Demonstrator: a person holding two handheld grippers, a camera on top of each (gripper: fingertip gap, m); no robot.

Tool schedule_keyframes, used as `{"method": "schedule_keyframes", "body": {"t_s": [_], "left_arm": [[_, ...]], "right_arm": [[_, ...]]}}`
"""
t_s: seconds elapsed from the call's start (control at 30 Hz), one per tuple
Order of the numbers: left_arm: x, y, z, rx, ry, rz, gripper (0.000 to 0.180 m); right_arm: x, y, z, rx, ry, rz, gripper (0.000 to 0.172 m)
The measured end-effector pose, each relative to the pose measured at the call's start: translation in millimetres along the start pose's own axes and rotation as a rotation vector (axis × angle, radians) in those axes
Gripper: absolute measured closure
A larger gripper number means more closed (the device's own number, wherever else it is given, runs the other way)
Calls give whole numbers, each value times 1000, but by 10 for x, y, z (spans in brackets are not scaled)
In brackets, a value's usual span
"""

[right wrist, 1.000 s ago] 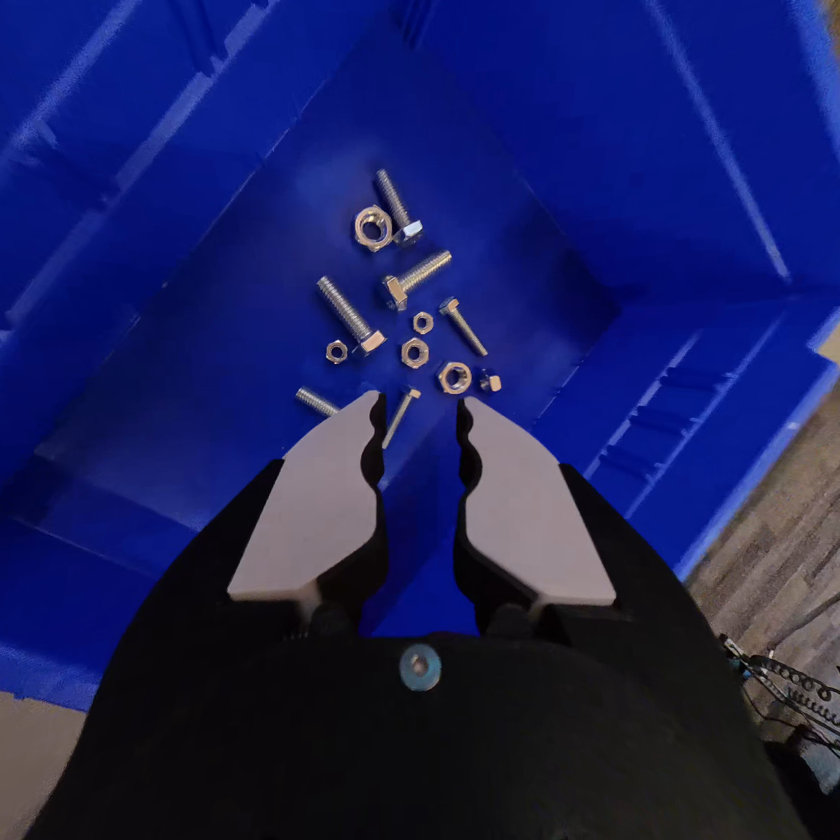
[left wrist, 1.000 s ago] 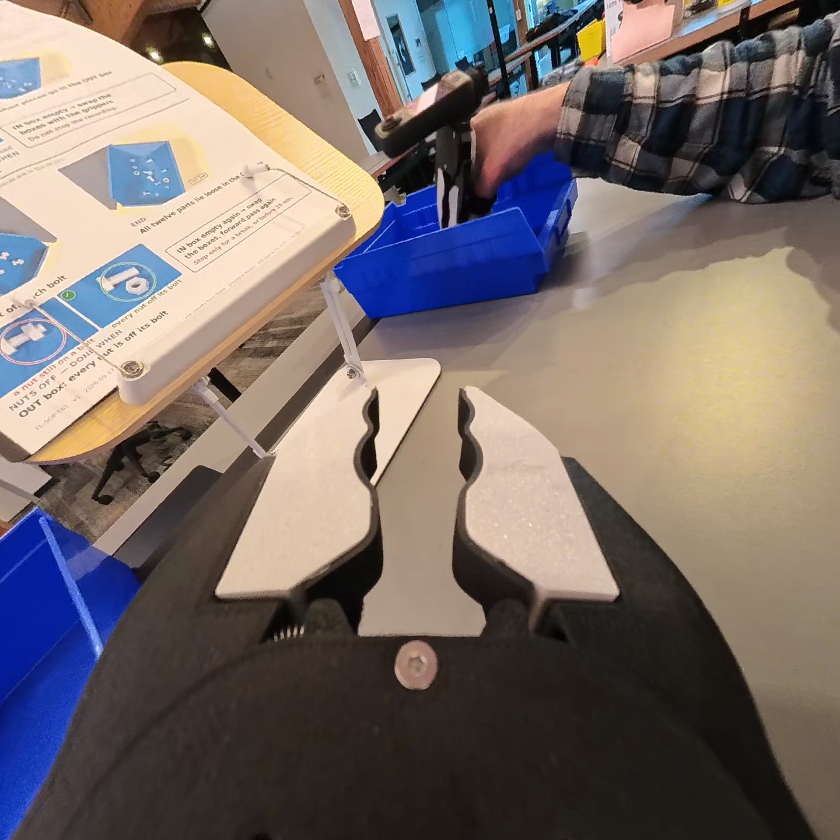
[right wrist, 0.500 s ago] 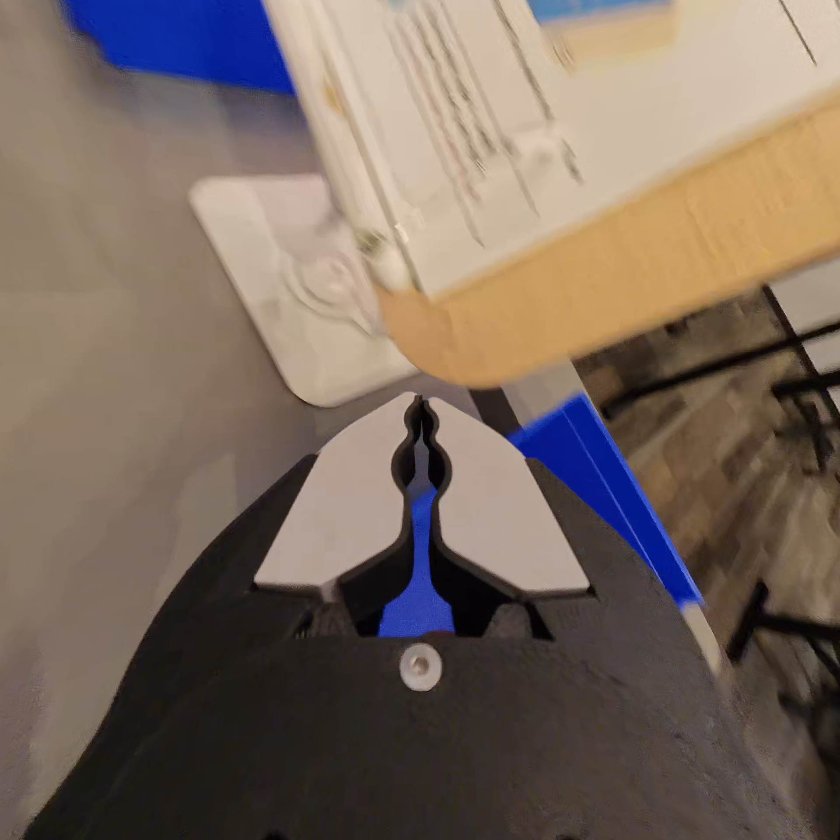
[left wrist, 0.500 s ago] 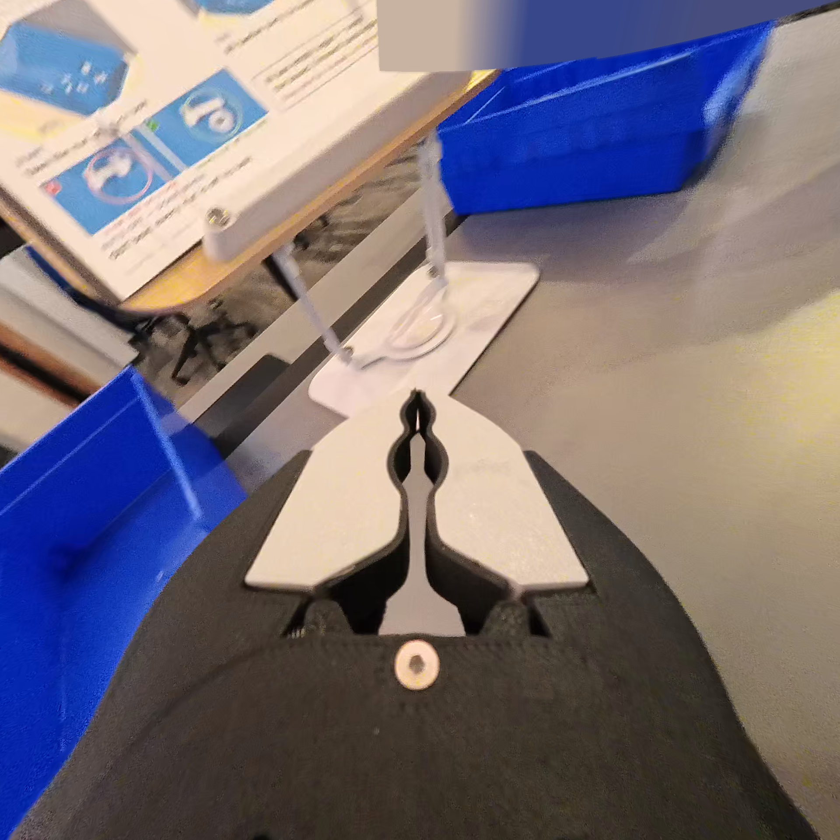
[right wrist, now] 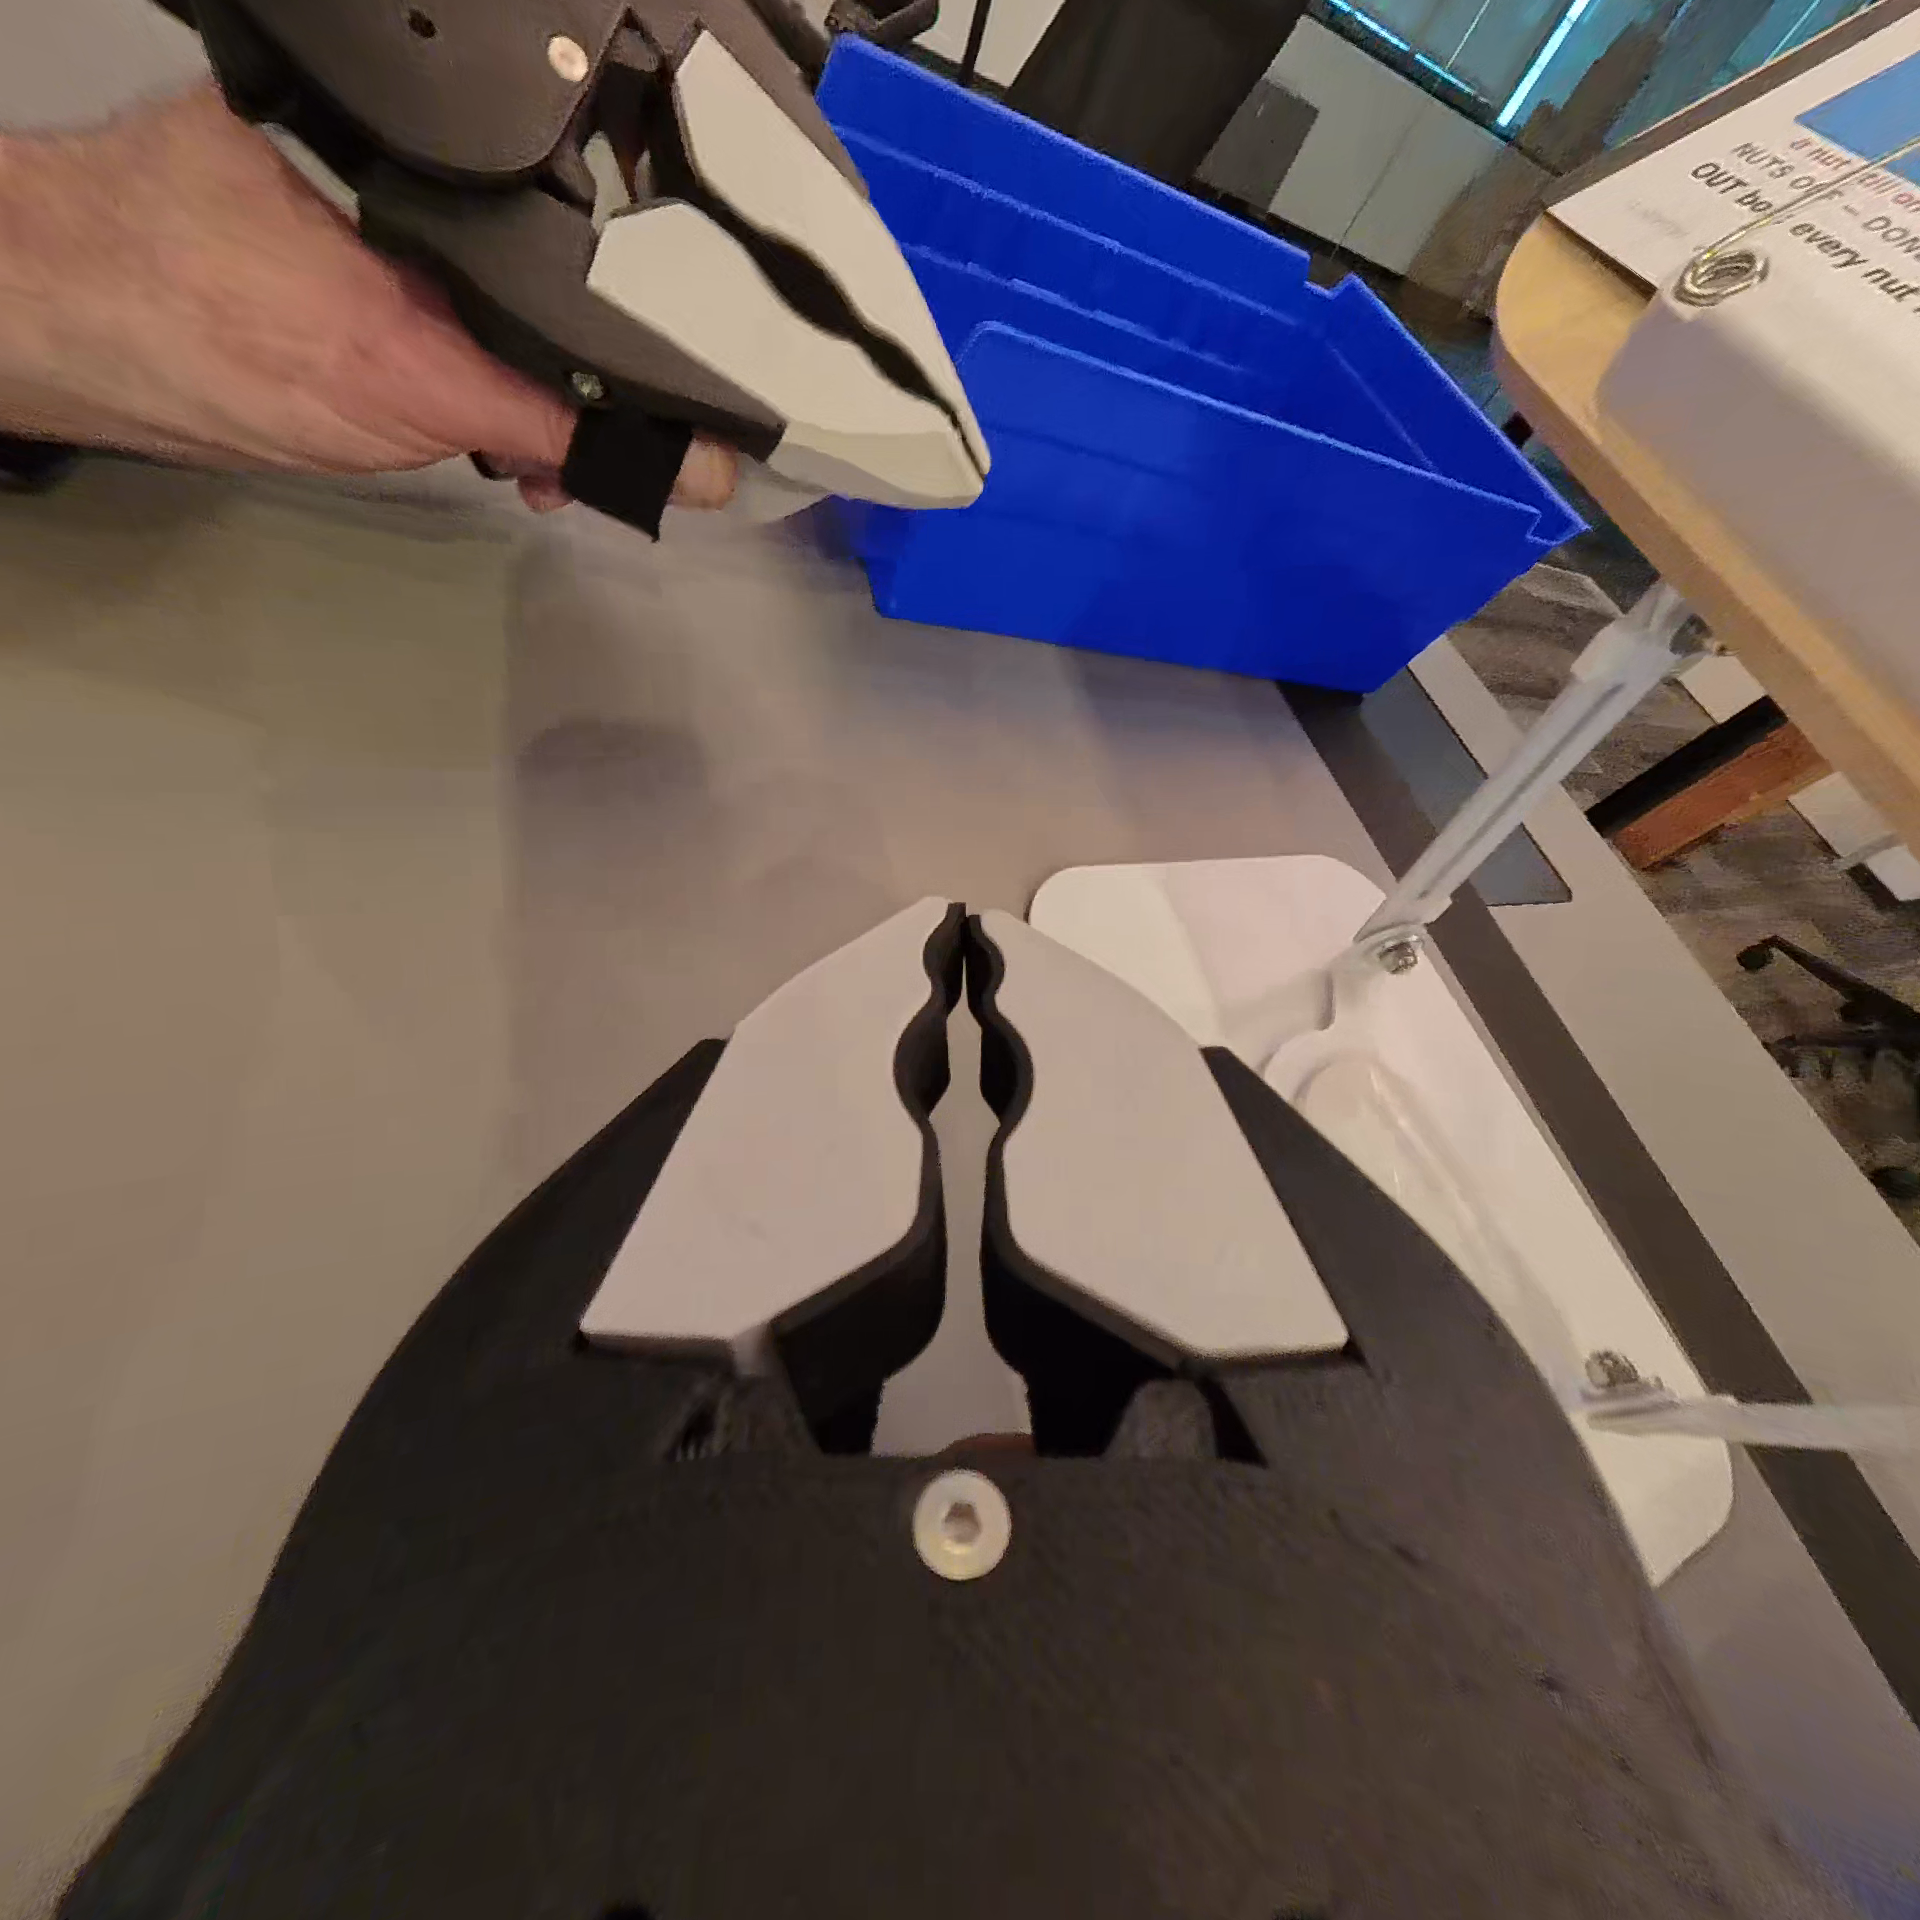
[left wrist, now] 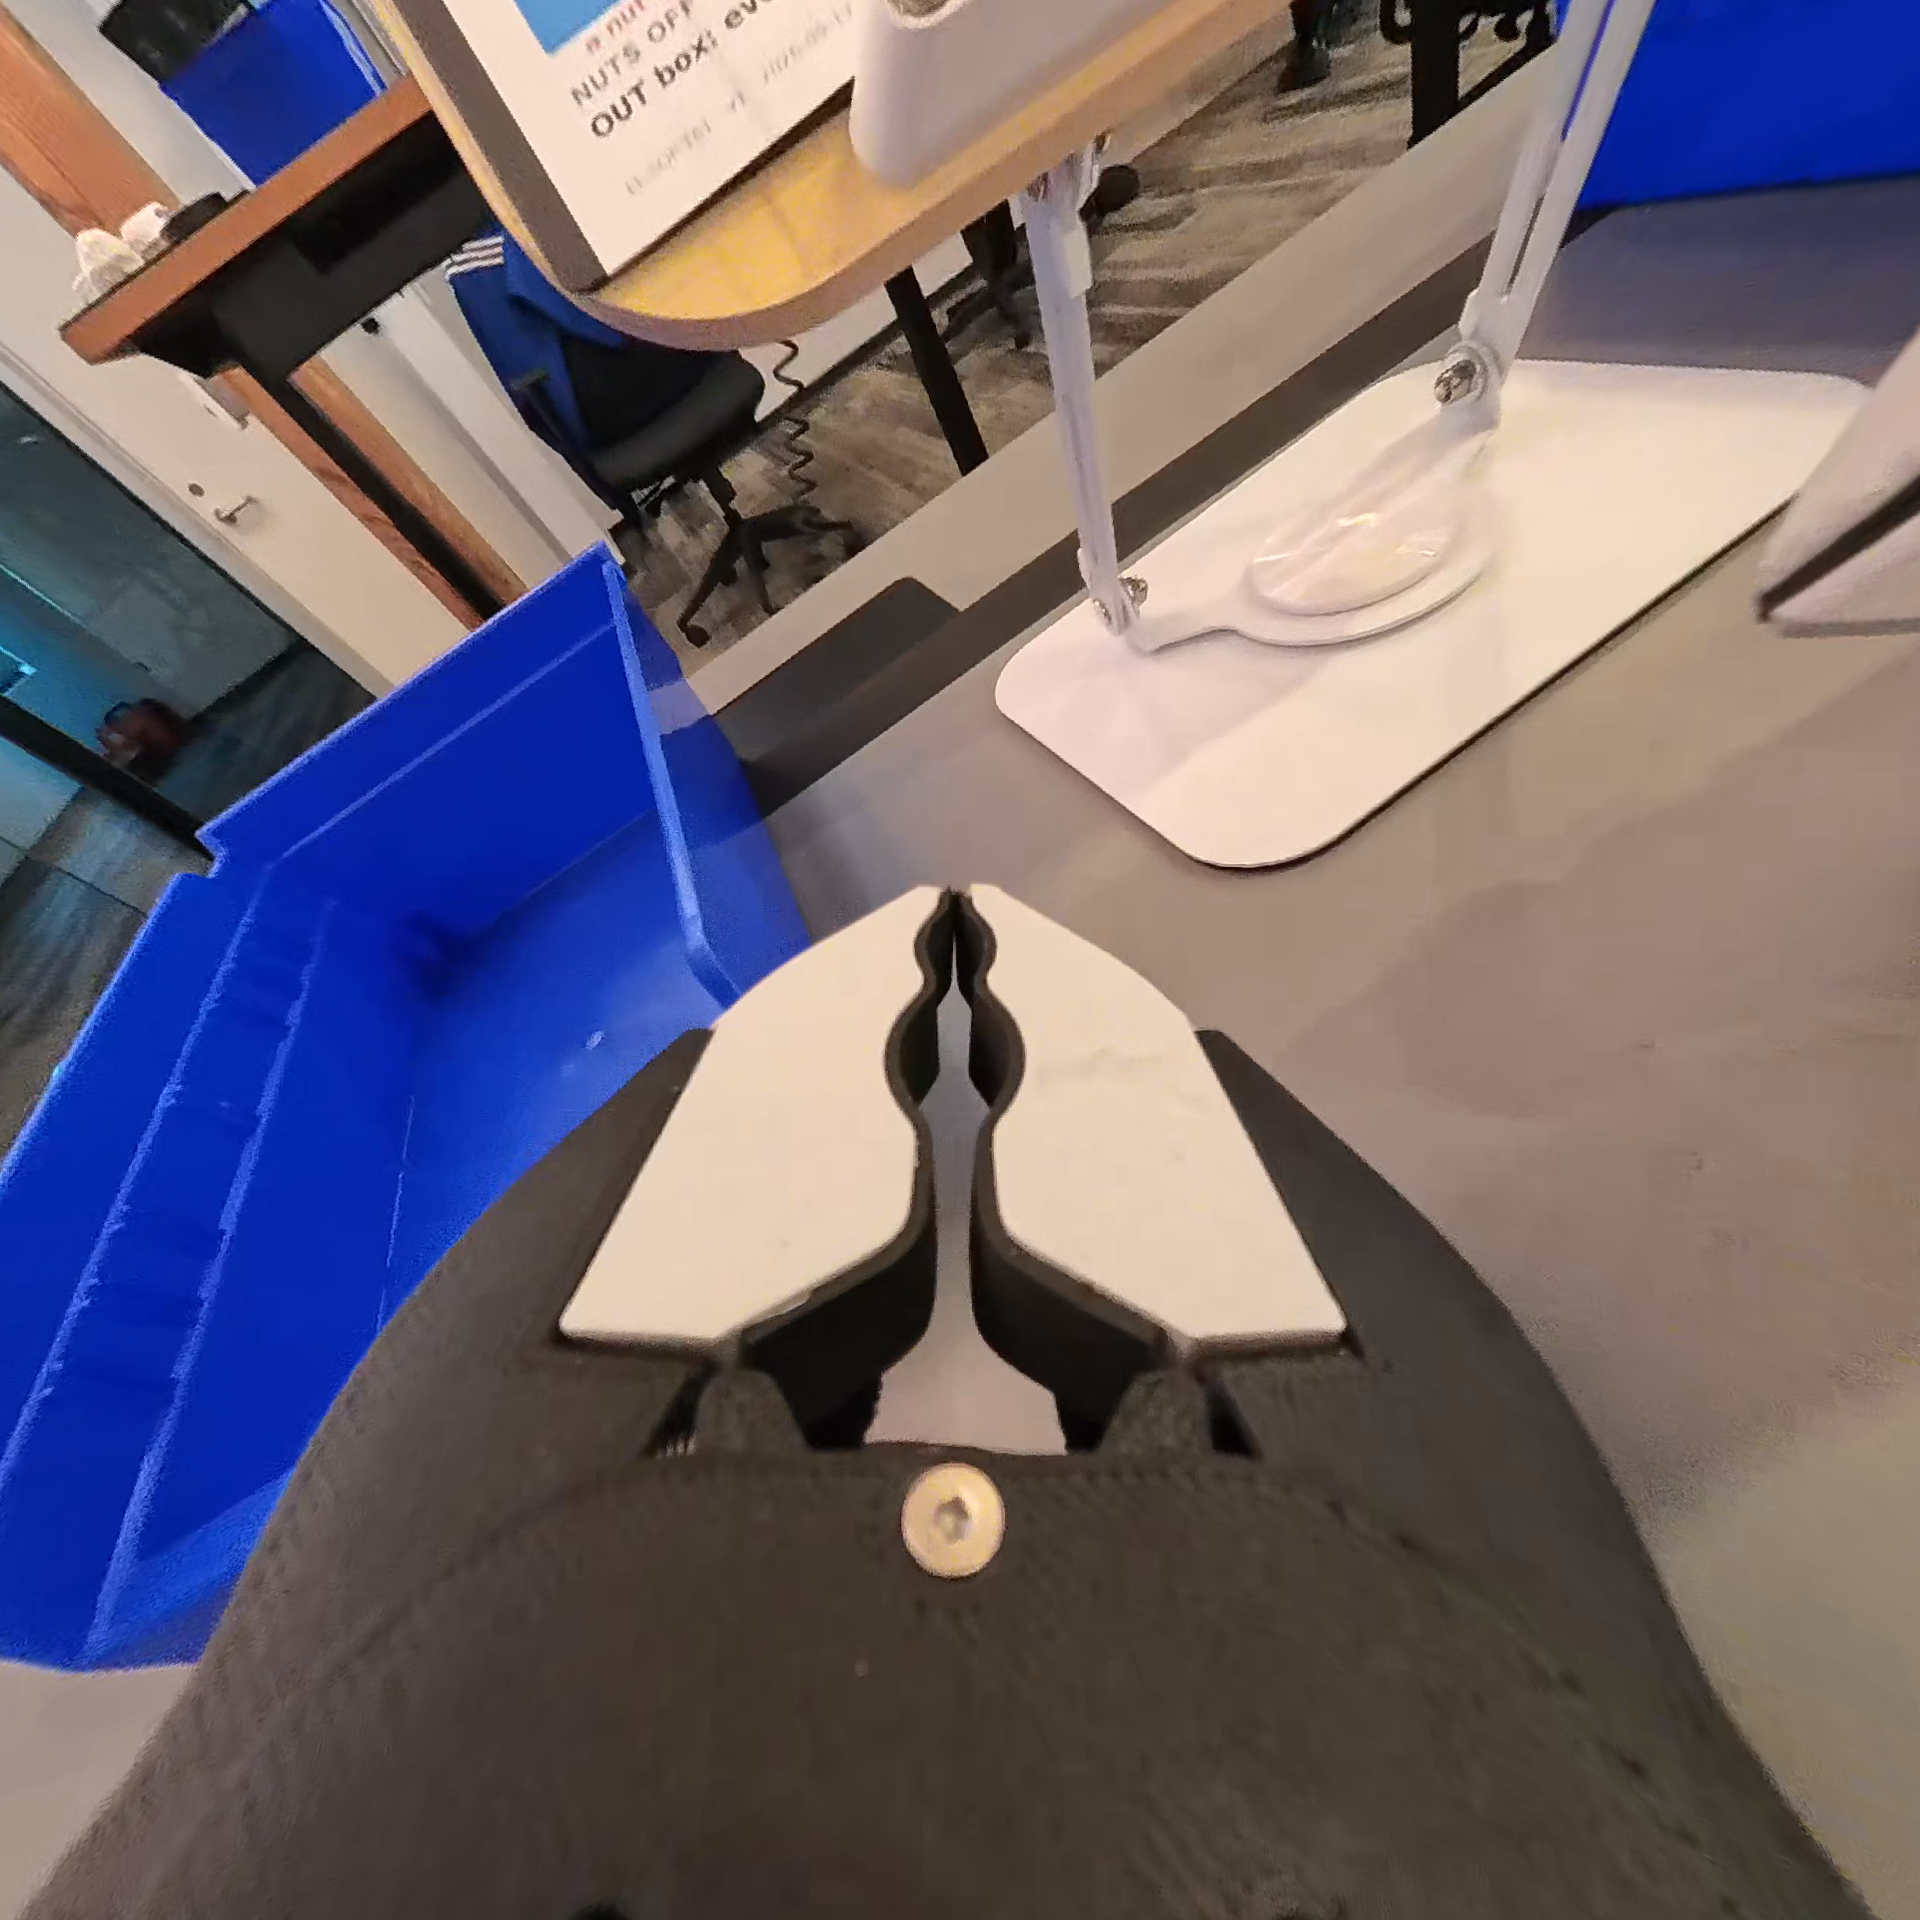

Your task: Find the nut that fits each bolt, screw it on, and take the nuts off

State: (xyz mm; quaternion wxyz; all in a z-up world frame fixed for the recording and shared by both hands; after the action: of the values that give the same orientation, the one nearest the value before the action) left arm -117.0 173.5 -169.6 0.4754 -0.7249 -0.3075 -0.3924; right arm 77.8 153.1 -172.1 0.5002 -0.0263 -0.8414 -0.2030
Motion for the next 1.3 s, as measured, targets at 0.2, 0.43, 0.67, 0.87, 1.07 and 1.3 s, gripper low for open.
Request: {"method": "schedule_keyframes", "body": {"t_s": [0.2, 0.43, 0.67, 0.87, 1.07, 1.3], "left_arm": [[-36, 2, 41, -4, -30, 1, 180], [-46, 50, 65, -25, -43, 5, 180], [-60, 82, 87, -40, -62, 13, 180], [-31, 151, 94, -77, -44, 43, 169], [-11, 279, 139, -104, -44, 78, 168], [-11, 315, 201, -99, -50, 74, 163]], "right_arm": [[-19, 92, 307, -22, -2, 14, 172], [7, 45, 582, -4, -45, 0, 172], [-10, 26, 616, 0, -69, -28, 172], [-22, 8, 595, -11, -70, -64, 172], [-36, 39, 599, -15, -77, -47, 166], [-45, 68, 648, -62, -105, -68, 148]]}}
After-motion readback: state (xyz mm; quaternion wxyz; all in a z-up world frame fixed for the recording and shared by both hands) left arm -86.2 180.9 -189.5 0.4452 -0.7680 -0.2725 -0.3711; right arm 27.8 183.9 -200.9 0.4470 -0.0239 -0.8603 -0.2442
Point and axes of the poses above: each gripper's, where its closed fingertips meet, z out along the fingers, x out of its top, y = z × x across the jaws, the point moved 7 cm from there along -z, back along the fingers, and after that the axes turned 6 degrees about x, right-handed, at the moved point
